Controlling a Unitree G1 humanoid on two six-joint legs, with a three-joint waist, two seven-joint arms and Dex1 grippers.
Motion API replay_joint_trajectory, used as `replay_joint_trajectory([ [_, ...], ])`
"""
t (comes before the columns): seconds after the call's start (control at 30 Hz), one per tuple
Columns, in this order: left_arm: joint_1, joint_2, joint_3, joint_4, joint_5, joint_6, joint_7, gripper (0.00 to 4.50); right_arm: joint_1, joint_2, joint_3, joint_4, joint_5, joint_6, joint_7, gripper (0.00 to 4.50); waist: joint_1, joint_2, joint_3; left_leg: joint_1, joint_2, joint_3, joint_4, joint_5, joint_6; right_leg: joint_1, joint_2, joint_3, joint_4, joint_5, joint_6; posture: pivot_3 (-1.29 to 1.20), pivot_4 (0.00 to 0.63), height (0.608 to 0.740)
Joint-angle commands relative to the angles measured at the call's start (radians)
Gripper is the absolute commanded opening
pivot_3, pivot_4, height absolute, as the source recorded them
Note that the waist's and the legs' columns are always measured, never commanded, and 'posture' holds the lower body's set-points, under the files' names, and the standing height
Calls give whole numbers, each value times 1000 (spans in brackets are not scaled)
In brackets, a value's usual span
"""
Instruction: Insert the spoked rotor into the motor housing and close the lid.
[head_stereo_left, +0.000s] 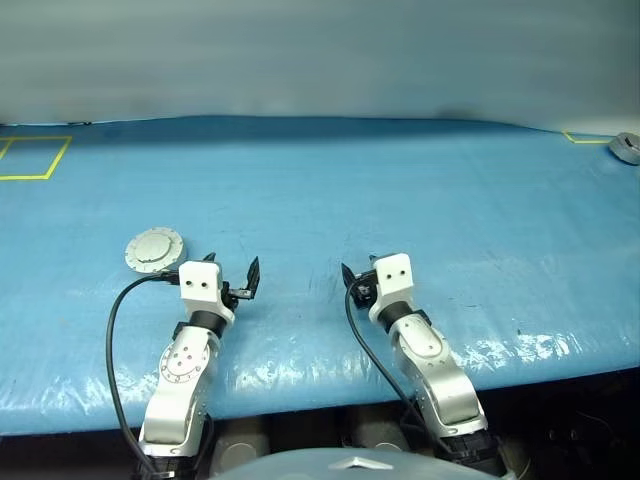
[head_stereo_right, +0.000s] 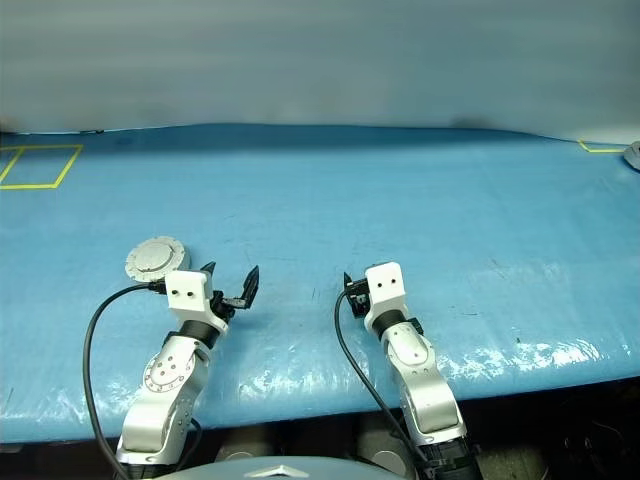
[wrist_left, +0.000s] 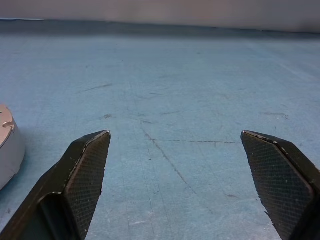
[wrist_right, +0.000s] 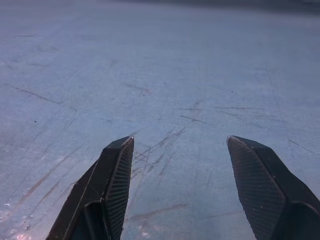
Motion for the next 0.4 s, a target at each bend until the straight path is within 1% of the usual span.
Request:
replay_joint_trajectory([
  [0.03,-16,-11,1,1,13,-20,3,4476,-13,9,1,-14,-11,-23,-1,3138,0,0,0,0,0,0,0,0,0,0,0,0,0,0,0,0,150,740],
  [0.4,-26,-22,10,5,27,-19,16,4476,-21,16,1,-4,-25,-24,9,3138,0,0,0,0,0,0,0,0,0,0,0,0,0,0,0,0,150,740],
])
